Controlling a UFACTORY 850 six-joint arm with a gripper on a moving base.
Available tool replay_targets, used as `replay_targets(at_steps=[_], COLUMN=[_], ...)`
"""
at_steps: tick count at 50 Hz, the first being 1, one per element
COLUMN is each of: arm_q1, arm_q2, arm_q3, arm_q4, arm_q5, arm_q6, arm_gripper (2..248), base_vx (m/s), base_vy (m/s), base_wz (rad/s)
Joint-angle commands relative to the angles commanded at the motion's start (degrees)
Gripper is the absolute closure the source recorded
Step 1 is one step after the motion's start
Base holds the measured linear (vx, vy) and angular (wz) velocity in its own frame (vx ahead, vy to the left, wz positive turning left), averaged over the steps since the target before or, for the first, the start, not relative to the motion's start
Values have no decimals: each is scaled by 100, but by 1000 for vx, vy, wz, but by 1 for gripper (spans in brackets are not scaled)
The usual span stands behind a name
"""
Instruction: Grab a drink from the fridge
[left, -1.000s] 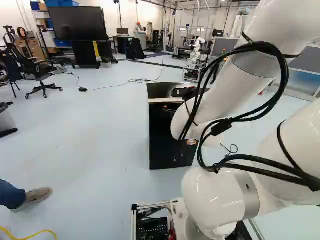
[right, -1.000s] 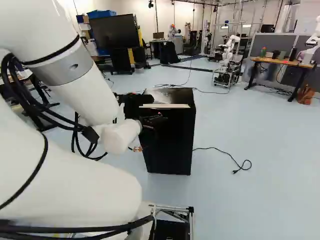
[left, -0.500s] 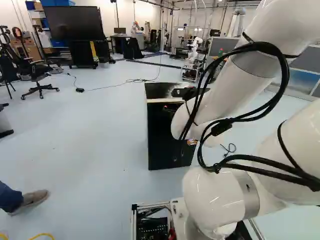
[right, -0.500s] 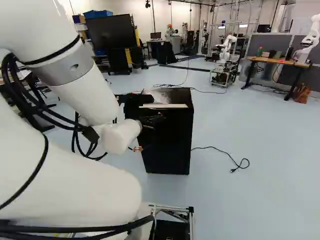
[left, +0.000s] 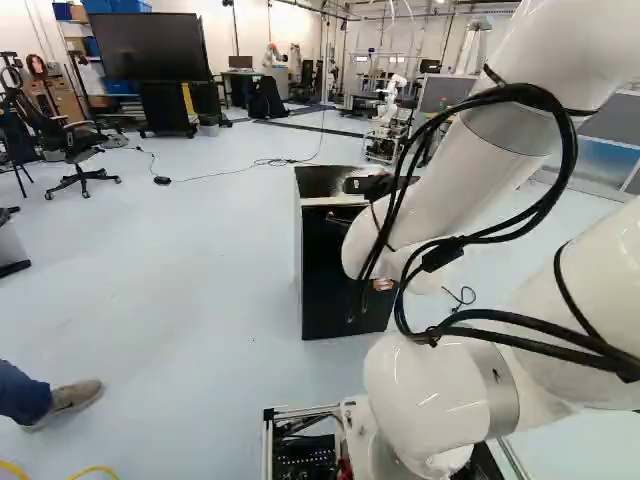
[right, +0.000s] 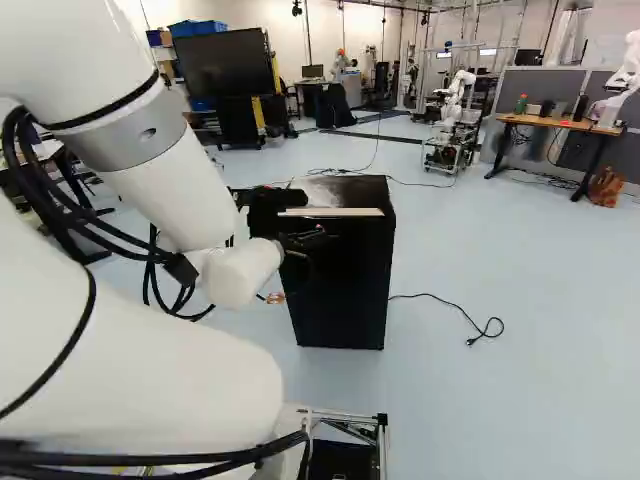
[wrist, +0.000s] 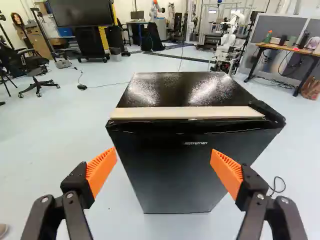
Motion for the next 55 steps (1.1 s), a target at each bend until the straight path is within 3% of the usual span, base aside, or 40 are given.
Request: replay_targets(at_steps=[55], arm_q1=[0], arm_q2=[0], arm_q3=[0], arm_q4=[0], arm_q5=[0], arm_q6=[0], arm_gripper=[3], base_vx=[-39], base_vy=[107], base_wz=[-10])
